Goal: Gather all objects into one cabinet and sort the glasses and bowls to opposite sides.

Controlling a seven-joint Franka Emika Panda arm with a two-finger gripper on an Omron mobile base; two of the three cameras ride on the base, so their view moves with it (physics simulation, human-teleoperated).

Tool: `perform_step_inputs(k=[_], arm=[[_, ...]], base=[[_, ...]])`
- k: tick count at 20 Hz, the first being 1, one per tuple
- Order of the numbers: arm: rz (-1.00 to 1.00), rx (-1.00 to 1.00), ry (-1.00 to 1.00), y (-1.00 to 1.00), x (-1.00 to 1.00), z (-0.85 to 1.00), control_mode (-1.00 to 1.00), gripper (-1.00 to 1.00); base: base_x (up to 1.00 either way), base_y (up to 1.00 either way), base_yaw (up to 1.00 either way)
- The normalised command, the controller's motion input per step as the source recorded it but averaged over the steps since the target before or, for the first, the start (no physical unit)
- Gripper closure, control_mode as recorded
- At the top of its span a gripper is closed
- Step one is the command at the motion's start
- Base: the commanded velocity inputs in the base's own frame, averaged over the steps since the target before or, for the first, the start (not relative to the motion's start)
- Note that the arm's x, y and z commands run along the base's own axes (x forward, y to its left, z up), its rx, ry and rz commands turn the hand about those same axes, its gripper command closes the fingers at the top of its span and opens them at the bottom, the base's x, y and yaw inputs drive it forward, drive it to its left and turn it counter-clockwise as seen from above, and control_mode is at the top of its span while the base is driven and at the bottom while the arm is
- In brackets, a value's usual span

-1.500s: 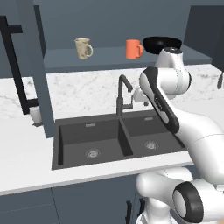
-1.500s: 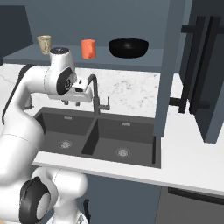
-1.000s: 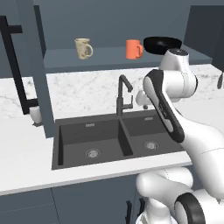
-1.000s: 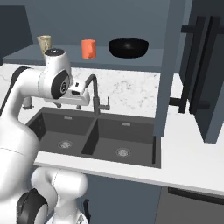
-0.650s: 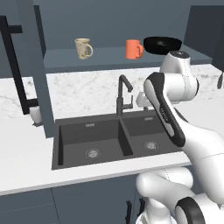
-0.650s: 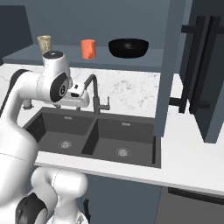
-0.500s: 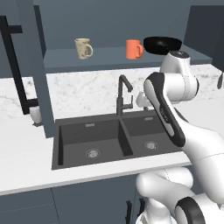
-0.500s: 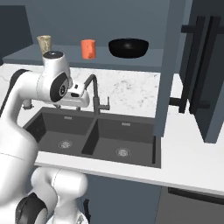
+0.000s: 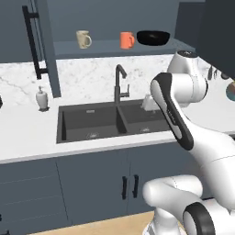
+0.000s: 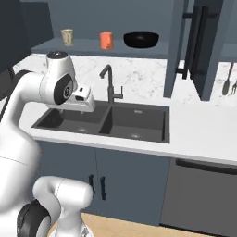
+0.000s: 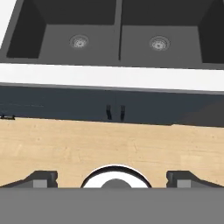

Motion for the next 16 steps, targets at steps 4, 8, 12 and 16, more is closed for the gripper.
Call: perform_step_inputs(k=[4, 8, 12, 16], arm=[[0.00, 0.00, 0.00, 0.00, 0.00, 0.00, 1.00, -1.00], [0.00, 0.00, 0.00, 0.00, 0.00, 0.00, 1.00, -1.00], [0.00, 0.00, 0.00, 0.00, 0.00, 0.00, 1.00, -1.00], [0.00, 0.00, 0.00, 0.00, 0.00, 0.00, 1.00, -1.00]], base=[[-0.92, -0.16, -0.01], [-0.78, -0.14, -0.01], [-0.52, -0.19, -0.05], [-0.18, -0.42, -0.21]])
